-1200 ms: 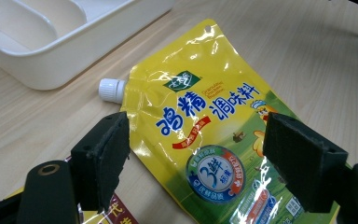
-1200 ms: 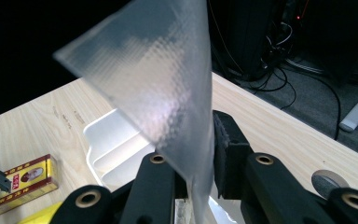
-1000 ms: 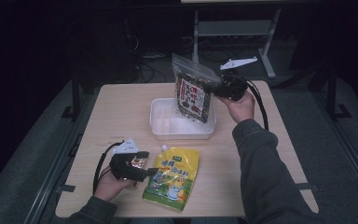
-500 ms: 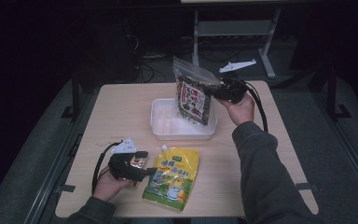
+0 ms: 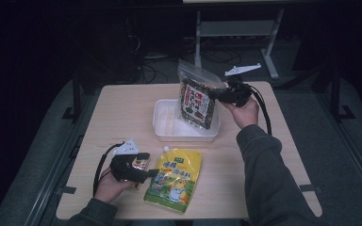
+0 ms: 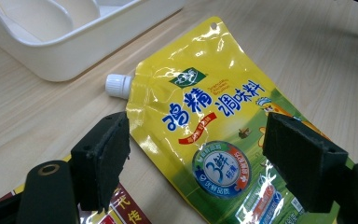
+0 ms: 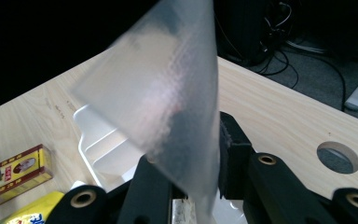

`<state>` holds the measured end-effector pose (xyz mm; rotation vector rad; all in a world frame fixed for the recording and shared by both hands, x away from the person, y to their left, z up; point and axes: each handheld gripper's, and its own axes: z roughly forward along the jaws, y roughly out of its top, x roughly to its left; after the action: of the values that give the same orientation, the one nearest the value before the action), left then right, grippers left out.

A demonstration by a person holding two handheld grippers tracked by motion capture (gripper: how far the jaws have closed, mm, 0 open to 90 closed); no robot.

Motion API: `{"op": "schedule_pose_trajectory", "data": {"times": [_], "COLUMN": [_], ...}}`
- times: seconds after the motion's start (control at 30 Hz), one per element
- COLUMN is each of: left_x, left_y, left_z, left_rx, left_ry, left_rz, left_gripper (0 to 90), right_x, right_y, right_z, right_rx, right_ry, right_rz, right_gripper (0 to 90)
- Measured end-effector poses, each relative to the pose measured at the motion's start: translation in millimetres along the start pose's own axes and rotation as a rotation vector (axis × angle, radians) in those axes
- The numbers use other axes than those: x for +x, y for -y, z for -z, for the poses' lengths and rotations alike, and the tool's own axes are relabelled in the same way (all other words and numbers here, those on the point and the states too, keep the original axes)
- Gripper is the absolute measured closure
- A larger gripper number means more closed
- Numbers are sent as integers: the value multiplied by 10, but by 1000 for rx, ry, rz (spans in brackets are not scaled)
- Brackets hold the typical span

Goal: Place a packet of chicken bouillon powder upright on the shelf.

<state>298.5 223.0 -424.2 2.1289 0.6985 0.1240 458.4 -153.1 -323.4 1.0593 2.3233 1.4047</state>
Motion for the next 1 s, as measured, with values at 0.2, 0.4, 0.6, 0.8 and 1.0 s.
{"op": "schedule_pose_trajectory", "data": {"times": [0.2, 0.4, 0.6, 0.8, 1.0], "left_x": [1, -2, -7, -7, -10], "left_y": [1, 1, 1, 2, 2], "left_z": [1, -1, -4, -8, -14], "left_rx": [1, 3, 7, 8, 10], "left_ry": [-2, -3, -5, -8, -10], "left_rz": [0, 0, -1, -1, -1], "left_gripper": [223, 222, 221, 221, 220], "right_x": [-23, -44, -52, -52, -57], "right_y": [13, 42, 103, 180, 238], "right_z": [30, 91, 177, 280, 348], "right_rx": [-9, -14, -6, -10, -19], "right_ry": [2, 2, -2, -4, -13], "right_rz": [-24, -45, -57, -67, -78], "right_gripper": [677, 612, 570, 552, 534]}}
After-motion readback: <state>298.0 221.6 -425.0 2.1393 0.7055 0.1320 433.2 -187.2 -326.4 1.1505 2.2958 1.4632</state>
